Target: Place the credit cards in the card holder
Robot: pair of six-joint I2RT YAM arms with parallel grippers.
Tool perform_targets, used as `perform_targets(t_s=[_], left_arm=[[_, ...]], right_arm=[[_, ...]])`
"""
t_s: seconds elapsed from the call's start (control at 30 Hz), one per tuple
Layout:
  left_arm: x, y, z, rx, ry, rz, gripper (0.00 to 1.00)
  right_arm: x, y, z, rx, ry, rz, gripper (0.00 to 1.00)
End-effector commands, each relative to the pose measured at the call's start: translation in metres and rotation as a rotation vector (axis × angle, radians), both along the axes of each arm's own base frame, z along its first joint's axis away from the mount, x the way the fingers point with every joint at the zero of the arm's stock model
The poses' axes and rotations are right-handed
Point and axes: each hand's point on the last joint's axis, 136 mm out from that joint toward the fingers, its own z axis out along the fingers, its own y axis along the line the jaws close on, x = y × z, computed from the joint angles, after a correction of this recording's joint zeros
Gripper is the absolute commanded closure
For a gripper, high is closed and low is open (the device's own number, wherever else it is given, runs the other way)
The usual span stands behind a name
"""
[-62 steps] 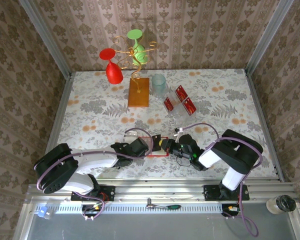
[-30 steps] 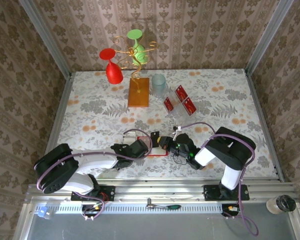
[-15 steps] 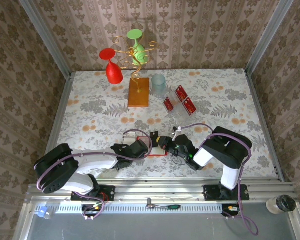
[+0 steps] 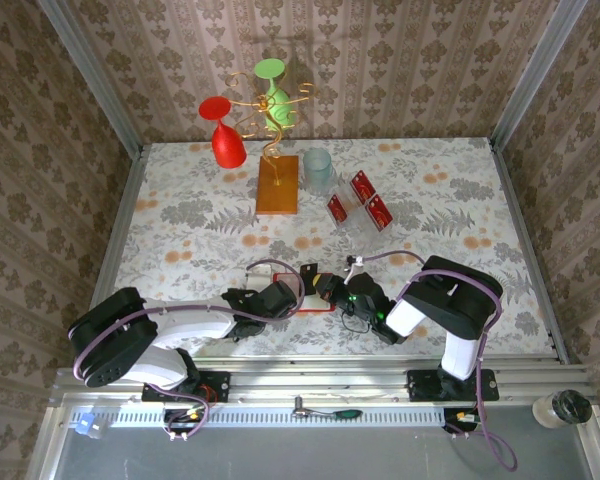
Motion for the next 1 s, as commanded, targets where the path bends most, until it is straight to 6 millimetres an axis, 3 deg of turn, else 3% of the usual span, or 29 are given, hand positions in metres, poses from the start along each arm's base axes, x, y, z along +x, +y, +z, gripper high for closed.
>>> perform_targets(t_s=[0.0, 0.43, 0.67, 0.97], left_arm=[[-0.011, 0.012, -0.015, 0.057, 0.049, -0.01, 0.0], [-0.011, 0.013, -0.009, 0.058, 0.044, -0.007, 0.0], [0.003, 0.005, 0.039, -0.071, -0.034, -0.023, 0.0], [0.036, -0.033, 0.112, -0.472, -0.036, -0.124, 0.0]], right_arm=[[-0.01, -0.001, -0.008, -0.014, 0.029, -0.003, 1.0], [-0.013, 0.0, 0.004, 0.01, 0.016, 0.012, 1.0], [-0.01, 0.0, 0.025, -0.014, 0.024, 0.078, 1.0], [0.015, -0.004, 0.084, 0.127, 0.056, 0.202, 1.0]])
